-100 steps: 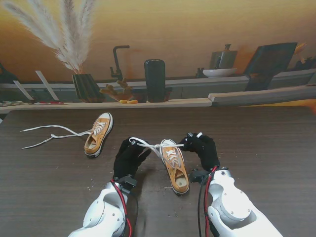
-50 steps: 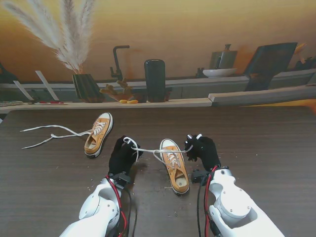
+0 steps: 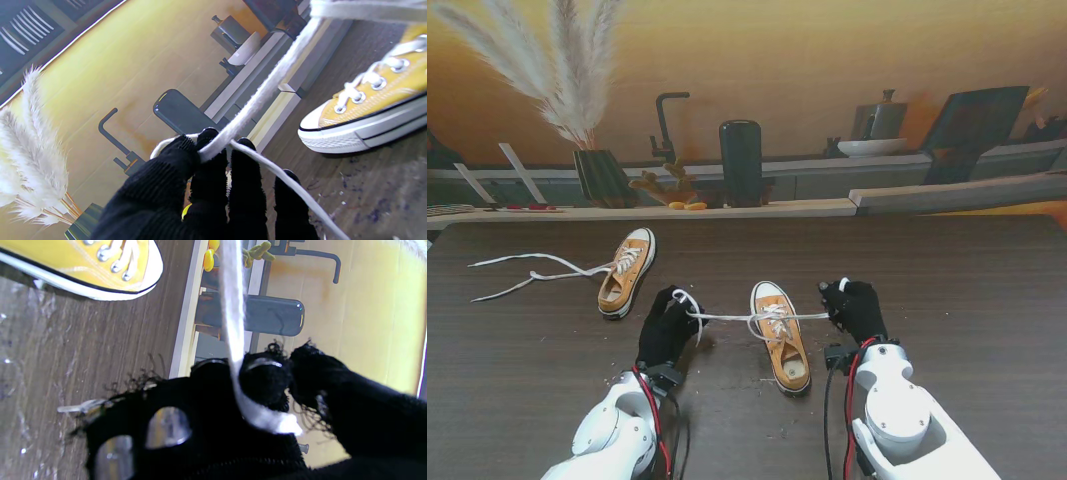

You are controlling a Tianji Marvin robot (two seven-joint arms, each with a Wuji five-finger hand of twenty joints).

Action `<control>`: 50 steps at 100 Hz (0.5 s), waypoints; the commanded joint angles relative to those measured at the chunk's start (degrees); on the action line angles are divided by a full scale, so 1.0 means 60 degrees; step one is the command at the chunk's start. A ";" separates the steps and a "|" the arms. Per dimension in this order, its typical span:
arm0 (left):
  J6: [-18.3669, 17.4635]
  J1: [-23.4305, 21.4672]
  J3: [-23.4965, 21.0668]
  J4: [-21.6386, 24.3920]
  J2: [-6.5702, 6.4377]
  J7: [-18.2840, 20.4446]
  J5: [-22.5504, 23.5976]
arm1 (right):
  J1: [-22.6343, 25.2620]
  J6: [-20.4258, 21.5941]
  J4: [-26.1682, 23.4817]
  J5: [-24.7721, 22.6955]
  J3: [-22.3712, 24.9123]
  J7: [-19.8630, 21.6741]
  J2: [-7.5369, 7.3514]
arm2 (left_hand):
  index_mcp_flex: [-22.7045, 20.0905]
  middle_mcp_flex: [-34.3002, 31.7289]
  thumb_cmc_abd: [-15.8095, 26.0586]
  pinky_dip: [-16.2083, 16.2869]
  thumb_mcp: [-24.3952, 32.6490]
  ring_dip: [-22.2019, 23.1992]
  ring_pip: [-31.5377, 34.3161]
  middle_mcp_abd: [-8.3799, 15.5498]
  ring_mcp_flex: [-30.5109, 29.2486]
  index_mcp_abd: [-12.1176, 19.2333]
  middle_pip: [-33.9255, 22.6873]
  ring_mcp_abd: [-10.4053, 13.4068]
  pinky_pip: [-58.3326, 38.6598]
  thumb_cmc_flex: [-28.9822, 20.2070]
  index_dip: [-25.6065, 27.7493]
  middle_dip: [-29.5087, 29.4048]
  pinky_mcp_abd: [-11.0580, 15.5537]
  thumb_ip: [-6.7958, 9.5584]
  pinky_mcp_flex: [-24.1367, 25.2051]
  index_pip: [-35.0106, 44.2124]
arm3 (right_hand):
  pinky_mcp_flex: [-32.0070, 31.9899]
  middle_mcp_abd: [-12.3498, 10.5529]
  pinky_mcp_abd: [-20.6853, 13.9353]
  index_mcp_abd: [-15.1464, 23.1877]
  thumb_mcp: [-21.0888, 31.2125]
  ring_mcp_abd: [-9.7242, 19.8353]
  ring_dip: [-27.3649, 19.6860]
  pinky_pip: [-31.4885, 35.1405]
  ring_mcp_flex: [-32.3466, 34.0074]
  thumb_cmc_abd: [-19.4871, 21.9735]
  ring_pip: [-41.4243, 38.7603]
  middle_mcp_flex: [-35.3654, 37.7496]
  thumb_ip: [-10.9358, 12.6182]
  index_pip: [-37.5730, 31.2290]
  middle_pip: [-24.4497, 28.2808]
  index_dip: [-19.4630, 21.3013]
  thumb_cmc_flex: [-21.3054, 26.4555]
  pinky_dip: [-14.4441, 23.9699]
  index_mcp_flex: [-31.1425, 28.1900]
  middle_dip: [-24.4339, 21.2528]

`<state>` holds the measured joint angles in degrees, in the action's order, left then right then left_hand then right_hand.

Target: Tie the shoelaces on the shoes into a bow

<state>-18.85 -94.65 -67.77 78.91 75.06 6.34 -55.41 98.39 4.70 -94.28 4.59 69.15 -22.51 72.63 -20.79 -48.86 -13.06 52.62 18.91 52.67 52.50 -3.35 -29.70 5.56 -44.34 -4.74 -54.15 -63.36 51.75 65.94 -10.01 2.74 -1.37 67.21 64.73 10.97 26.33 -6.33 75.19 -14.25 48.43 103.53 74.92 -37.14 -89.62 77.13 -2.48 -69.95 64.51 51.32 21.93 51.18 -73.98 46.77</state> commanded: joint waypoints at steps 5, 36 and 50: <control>-0.0052 -0.0313 -0.0035 0.0186 -0.0163 -0.0018 0.0385 | 0.0043 -0.0049 0.0049 -0.0162 0.0106 0.0093 -0.0026 | -0.0014 -0.0159 0.0368 -0.0164 -0.0191 0.0259 0.0038 0.0360 0.0160 0.0800 -0.0676 -0.0030 -0.0189 -0.0658 0.0165 0.0255 0.0457 0.0283 0.0153 0.0419 | 0.0448 0.0254 -0.0895 -0.0279 0.0428 0.0342 0.0206 0.2106 -0.0056 -0.0107 -0.0514 0.1013 0.0327 -0.0456 0.0602 0.0203 -0.0312 0.0096 -0.0552 0.0089; -0.0315 -0.0605 -0.0262 0.0310 -0.0393 -0.0270 0.1509 | -0.0110 -0.0634 0.0426 -0.0759 0.0413 0.0047 -0.0052 | 0.0079 0.0019 0.0520 -0.0352 -0.0420 0.0197 -0.0087 0.0298 0.0367 0.0681 -0.0621 -0.0050 -0.0073 -0.0827 0.0040 0.0283 0.0519 0.0268 0.0311 0.0289 | 0.0380 0.0274 -0.0691 -0.0278 0.0332 0.0209 0.0034 0.1554 -0.0061 -0.0203 0.0016 0.0980 0.0194 -0.0096 0.0050 0.0069 -0.0137 0.0029 -0.0463 -0.0106; -0.0199 -0.0654 -0.0409 0.0302 -0.0435 -0.0272 0.1705 | -0.0184 -0.0794 0.0682 -0.0878 0.0526 0.0025 -0.0044 | 0.0127 0.0096 0.0614 -0.0423 -0.0599 0.0180 -0.0109 0.0260 0.0437 0.0627 -0.0628 -0.0066 -0.0017 -0.0953 -0.0013 0.0310 0.0514 0.0263 0.0365 0.0231 | 0.0361 0.0297 -0.0579 -0.0276 0.0312 0.0138 -0.0036 0.1362 -0.0058 -0.0260 0.0194 0.0987 0.0087 0.0044 -0.0170 -0.0031 -0.0063 0.0038 -0.0437 -0.0141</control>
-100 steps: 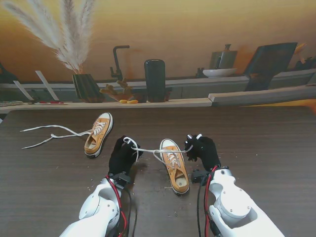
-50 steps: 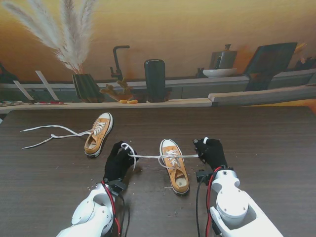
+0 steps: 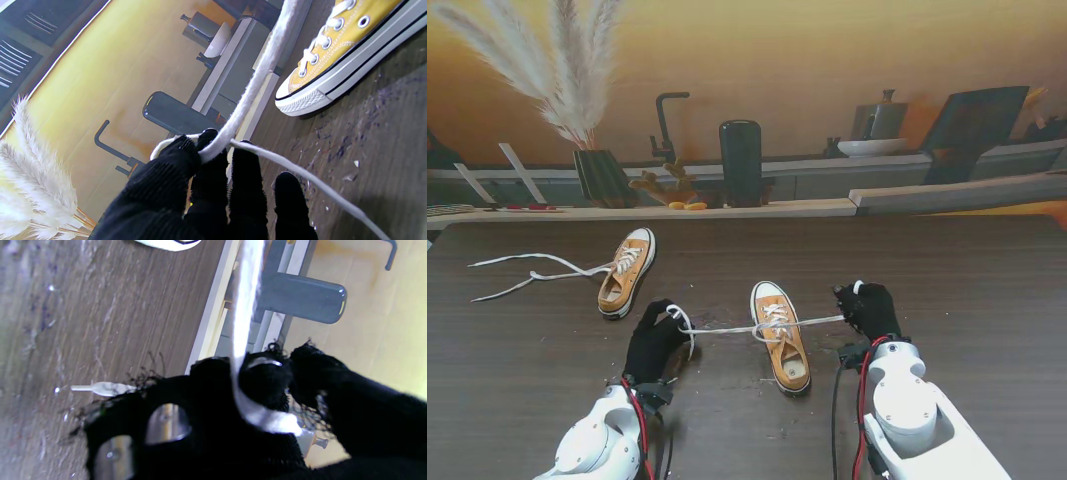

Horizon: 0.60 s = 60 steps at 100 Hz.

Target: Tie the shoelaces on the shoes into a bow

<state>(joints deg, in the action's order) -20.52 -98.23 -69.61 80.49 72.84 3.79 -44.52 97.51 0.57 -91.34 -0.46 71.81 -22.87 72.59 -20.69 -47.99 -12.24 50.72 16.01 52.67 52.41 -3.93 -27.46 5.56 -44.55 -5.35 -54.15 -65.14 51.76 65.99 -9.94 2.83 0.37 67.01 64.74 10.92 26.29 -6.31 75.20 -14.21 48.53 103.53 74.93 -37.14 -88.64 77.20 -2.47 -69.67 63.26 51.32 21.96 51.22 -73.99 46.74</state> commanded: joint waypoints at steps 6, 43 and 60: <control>0.0169 -0.0103 -0.0166 0.0065 -0.0078 0.0198 -0.0117 | -0.0062 -0.0164 0.0291 -0.0123 0.0144 0.0041 -0.0034 | 0.0123 -0.0025 0.0511 -0.0113 -0.0170 0.0173 -0.0104 0.0354 0.0103 0.0609 -0.0594 0.0030 -0.0019 -0.0699 -0.0027 0.0302 0.0497 0.0252 0.0084 0.0248 | 0.0355 0.0316 -0.0547 -0.0283 0.0310 0.0121 -0.0064 0.1314 -0.0057 -0.0267 0.0058 0.0980 0.0050 0.0007 -0.0010 -0.0066 -0.0061 0.0038 -0.0437 -0.0134; 0.0562 -0.0629 -0.0472 0.0557 -0.0224 0.0547 -0.0148 | -0.0045 -0.0537 0.0612 -0.0530 0.0601 -0.0282 0.0006 | 0.0174 0.0050 0.0562 -0.0168 -0.0431 0.0114 -0.0143 0.0275 0.0177 0.0469 -0.0562 -0.0008 0.0046 -0.0881 -0.0130 0.0268 0.0499 0.0260 0.0137 0.0128 | 0.0292 0.0323 -0.0345 -0.0226 0.0253 -0.0003 -0.0253 0.0821 -0.0062 -0.0415 0.0540 0.0972 -0.0197 0.0195 -0.0513 -0.0354 0.0112 0.0006 -0.0341 -0.0210; 0.0643 -0.0824 -0.0521 0.0779 -0.0295 0.0540 0.0072 | -0.0144 -0.0833 0.0827 -0.0637 0.0774 -0.0306 0.0016 | 0.0173 0.0109 0.0596 -0.0239 -0.0549 0.0040 -0.0249 0.0228 0.0233 0.0409 -0.0461 -0.0033 0.0164 -0.0974 -0.0207 0.0227 0.0515 0.0238 0.0187 0.0049 | 0.0202 0.0337 -0.0147 -0.0107 0.0201 -0.0046 -0.0453 0.0241 -0.0078 -0.0523 0.1075 0.0809 -0.0511 0.0440 -0.0959 -0.0664 0.0228 -0.0050 -0.0204 -0.0272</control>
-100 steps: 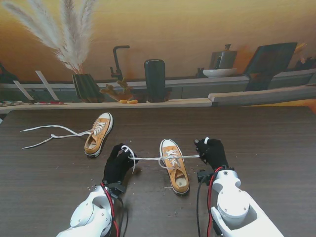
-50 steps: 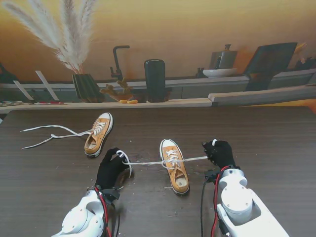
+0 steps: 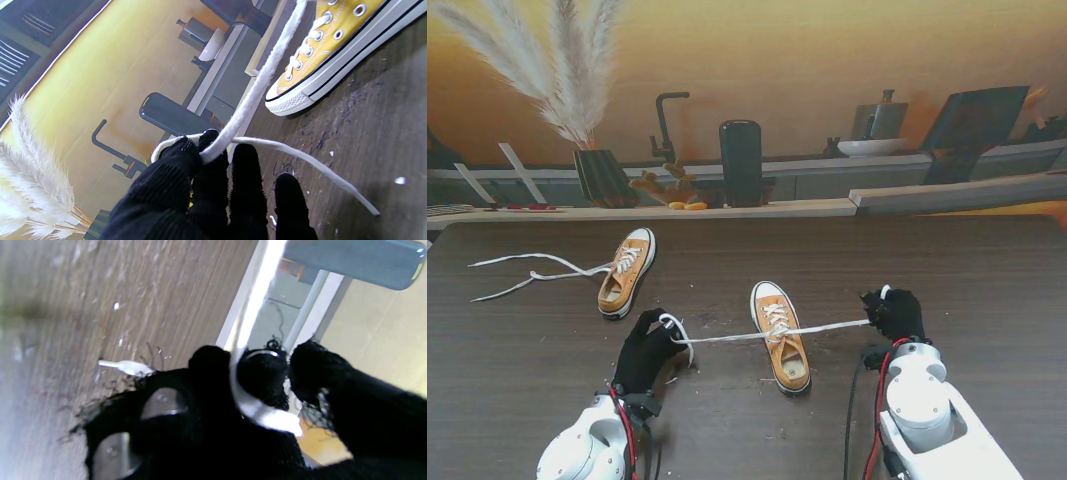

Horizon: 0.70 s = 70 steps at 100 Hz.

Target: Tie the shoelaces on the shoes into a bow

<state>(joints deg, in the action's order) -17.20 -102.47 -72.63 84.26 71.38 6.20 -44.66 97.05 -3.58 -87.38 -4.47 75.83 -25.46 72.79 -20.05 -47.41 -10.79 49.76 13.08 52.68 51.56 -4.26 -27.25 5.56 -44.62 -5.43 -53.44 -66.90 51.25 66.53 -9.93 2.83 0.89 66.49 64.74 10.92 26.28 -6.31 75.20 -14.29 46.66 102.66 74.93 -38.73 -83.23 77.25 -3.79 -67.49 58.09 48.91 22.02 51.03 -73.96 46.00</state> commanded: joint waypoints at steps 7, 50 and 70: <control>0.0155 -0.0139 -0.0048 0.0203 -0.0069 0.0093 0.0212 | -0.0132 -0.0231 0.0300 0.0021 0.0163 0.0120 -0.0010 | 0.0067 0.0012 0.0373 -0.0100 -0.0099 0.0035 -0.0111 0.0266 0.0202 0.0388 -0.0450 -0.0027 0.0076 -0.0718 -0.0143 0.0148 0.0514 0.0231 0.0097 0.0112 | 0.0168 0.0329 -0.0005 -0.0096 0.0194 -0.0088 -0.0194 0.0179 -0.0074 -0.0269 0.0327 0.0755 -0.0405 0.0126 -0.0177 -0.0326 0.0244 -0.0013 -0.0183 -0.0154; 0.0789 -0.0192 -0.0263 0.0794 -0.0106 -0.0652 0.0977 | -0.0334 -0.0350 0.0762 0.0454 0.0357 0.0322 0.0021 | 0.0108 0.0155 0.0465 -0.0203 -0.0255 0.0025 -0.0210 0.0165 0.0382 0.0191 -0.0467 -0.0110 0.0333 -0.0897 -0.0225 0.0185 0.0555 0.0310 0.0266 -0.0007 | -0.0011 0.0450 0.0572 0.0052 0.0044 -0.0360 -0.0545 -0.0830 -0.0098 -0.0325 0.1201 0.0465 -0.0713 0.0488 -0.0610 -0.0671 0.0356 -0.0094 -0.0051 -0.0392; 0.0484 -0.0390 -0.0216 0.1096 -0.0172 -0.0731 0.1240 | -0.0145 0.0025 0.0542 0.0388 0.0302 0.0428 -0.0044 | 0.0180 0.1621 0.0211 -0.1195 -0.1078 -0.1690 -0.2348 -0.0206 0.1665 -0.0009 0.3086 -0.0058 0.2996 -0.0290 -0.1930 -0.0186 0.0674 -0.0052 0.0552 -0.1816 | -0.1185 0.0844 0.1613 0.0597 -0.0378 -0.1148 -0.1777 -0.2739 -0.0197 -0.0257 0.3502 -0.0583 -0.1444 0.1416 -0.1445 -0.2276 0.0348 -0.0567 0.0603 -0.1134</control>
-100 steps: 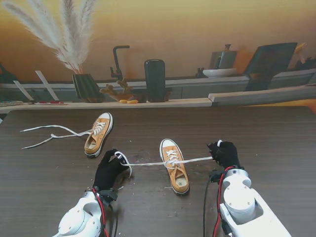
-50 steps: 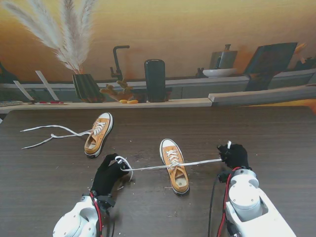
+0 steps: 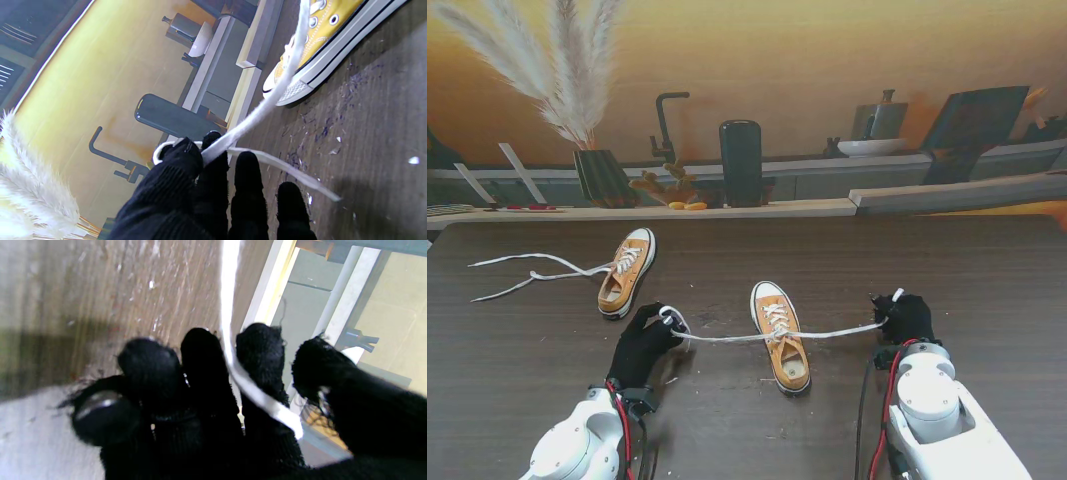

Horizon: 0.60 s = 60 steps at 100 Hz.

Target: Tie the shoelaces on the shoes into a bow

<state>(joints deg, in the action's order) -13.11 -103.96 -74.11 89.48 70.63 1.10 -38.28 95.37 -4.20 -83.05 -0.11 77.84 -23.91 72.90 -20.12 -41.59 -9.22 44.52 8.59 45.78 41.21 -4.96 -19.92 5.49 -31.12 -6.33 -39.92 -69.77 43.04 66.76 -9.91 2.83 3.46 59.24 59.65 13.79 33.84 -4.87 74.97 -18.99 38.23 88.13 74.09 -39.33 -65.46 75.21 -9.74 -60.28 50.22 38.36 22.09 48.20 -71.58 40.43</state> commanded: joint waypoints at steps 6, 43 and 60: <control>-0.0324 -0.0252 0.0025 0.0388 -0.0077 0.0044 0.0333 | 0.0225 0.0298 -0.0225 -0.0899 -0.0059 0.0160 -0.0137 | 0.0201 0.1976 -0.0598 -0.0195 0.0165 -0.1076 -0.1630 -0.0054 0.0862 -0.0258 0.0301 0.0076 0.1937 0.1395 -0.1231 -0.3043 0.0670 -0.0045 0.0166 -0.1753 | -0.1678 0.0350 0.0192 0.0611 -0.0667 -0.0459 -0.0769 -0.1074 -0.0635 -0.0133 0.1700 -0.1153 -0.0867 0.0428 -0.0401 -0.1537 0.0453 -0.0108 0.1236 -0.0522; -0.0100 -0.1678 -0.0030 0.2744 -0.0394 -0.1323 0.4395 | 0.1032 0.0388 -0.1082 -0.3567 0.0287 0.1185 -0.0770 | -0.0947 0.3091 0.0531 0.0847 -0.0196 -0.1655 -0.3536 -0.0469 0.1442 -0.1995 0.2208 -0.0160 0.4163 0.3499 -0.4411 -0.5740 0.0400 0.0307 -0.0138 -0.7191 | -0.6877 -0.0345 -0.1523 -0.0068 -0.1828 0.0361 -0.1943 -0.4307 -0.4921 0.1397 0.5282 -0.5314 0.0595 0.5893 -0.1985 -0.1988 -0.0586 -0.2055 0.3805 -0.2995; 0.1308 -0.2328 -0.0273 0.3769 -0.0578 -0.1493 0.7010 | 0.1427 0.0051 -0.1648 -0.4812 0.0497 0.2206 -0.1140 | -0.1318 0.3093 0.0930 0.0972 -0.0709 -0.1727 -0.3832 -0.0782 0.1404 -0.2516 0.2642 -0.0424 0.4187 0.3418 -0.5044 -0.6112 0.0291 0.0308 -0.0431 -0.8142 | -0.7274 -0.0606 -0.2044 0.0013 -0.2054 0.0698 -0.2226 -0.5021 -0.5412 0.1663 0.6032 -0.5862 0.0807 0.5974 -0.2181 -0.2172 -0.0226 -0.2485 0.4181 -0.3256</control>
<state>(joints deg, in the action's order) -5.62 -117.31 -75.38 112.15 67.78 -9.63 2.32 102.86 -3.21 -91.77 -28.34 80.34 -12.63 67.33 -26.17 -23.98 -5.72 49.20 6.29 36.81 19.34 -9.17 -12.99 -8.71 -16.38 -8.50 -15.35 -51.07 14.24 31.56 -9.94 3.52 1.32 12.07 17.07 11.62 23.41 -5.09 64.34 -16.20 26.09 59.20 42.71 -30.20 -30.16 42.36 -7.12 -25.22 37.68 26.03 20.38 34.12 -48.22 21.73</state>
